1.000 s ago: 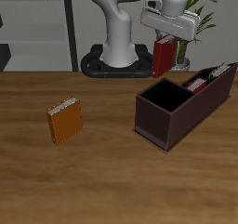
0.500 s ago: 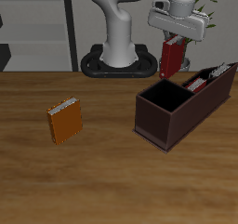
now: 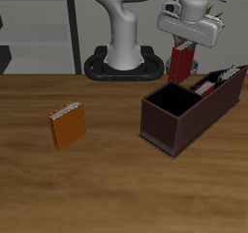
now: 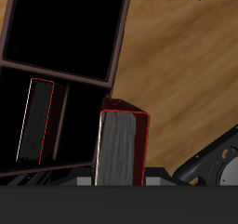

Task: Place the left red book into the left desk caddy's back compartment and place the striped book into the left desk caddy's left compartment and place the right red book into the left desk caddy's front compartment

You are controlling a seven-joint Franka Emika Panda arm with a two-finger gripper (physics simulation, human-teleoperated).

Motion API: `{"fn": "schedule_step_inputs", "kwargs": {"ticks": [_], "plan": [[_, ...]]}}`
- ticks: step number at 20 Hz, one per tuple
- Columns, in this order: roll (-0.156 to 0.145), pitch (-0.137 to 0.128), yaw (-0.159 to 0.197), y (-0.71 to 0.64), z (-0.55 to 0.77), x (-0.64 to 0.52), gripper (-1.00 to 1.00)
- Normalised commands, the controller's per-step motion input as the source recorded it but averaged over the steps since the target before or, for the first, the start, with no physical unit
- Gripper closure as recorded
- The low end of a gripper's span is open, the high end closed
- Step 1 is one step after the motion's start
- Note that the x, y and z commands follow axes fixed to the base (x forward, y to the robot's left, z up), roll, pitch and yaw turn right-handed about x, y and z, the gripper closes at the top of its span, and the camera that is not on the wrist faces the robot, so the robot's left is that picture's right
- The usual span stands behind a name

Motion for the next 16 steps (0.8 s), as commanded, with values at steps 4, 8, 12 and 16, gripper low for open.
{"fn": "schedule_step_inputs", "kwargs": {"ticks": [4, 8, 12, 16], "plan": [[0.030, 0.014, -0.003, 0.12, -0.05, 0.04, 1.00], [0.030, -0.011, 0.003, 0.16, 0.03, -0.03, 1.00], [0.008, -0.010, -0.009, 0.04, 0.09, 0.03, 1.00], [-0.001, -0.028, -0.015, 0.00, 0.09, 0.01, 1.00]]}}
